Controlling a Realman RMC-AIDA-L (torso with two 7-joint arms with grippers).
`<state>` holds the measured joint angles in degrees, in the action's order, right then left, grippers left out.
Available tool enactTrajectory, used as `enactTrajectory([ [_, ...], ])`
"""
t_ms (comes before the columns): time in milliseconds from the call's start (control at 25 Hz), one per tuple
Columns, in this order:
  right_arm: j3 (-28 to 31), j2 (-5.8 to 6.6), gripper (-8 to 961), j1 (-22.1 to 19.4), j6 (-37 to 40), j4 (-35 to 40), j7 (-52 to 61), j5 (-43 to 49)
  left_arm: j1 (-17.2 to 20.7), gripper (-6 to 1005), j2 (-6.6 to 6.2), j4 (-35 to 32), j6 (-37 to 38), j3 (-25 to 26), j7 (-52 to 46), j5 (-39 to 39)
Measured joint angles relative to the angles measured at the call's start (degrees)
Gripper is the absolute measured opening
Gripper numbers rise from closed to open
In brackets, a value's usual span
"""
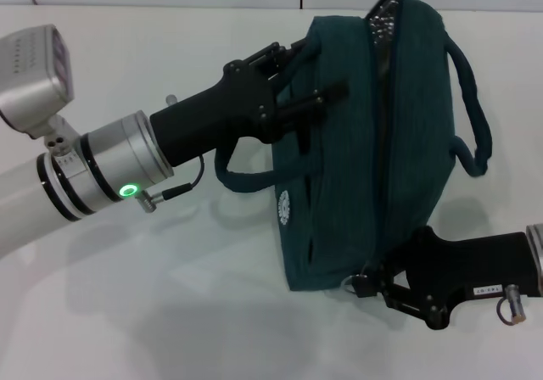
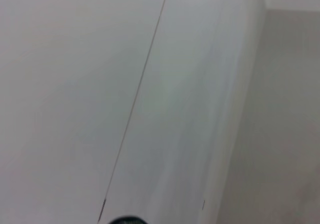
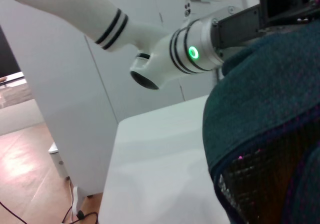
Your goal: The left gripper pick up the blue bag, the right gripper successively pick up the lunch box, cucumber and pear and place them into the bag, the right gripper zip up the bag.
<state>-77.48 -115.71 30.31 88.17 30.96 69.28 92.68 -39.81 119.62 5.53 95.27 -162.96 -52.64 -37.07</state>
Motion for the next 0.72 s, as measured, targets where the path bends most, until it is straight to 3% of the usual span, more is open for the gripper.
enactTrajectory([
  [480, -0.04, 0.09, 9, -1.22, 2.22, -0.02, -10.04, -8.97, 4.74, 791, -0.02, -0.09, 9.85, 0.02, 3.28, -6.6],
  [720, 0.0, 0.02, 8, -1.23, 2.98, -0.31, -16.85, -12.31, 11.09, 789, -0.01, -0.06, 11.2, 0.01, 7.33, -5.74],
])
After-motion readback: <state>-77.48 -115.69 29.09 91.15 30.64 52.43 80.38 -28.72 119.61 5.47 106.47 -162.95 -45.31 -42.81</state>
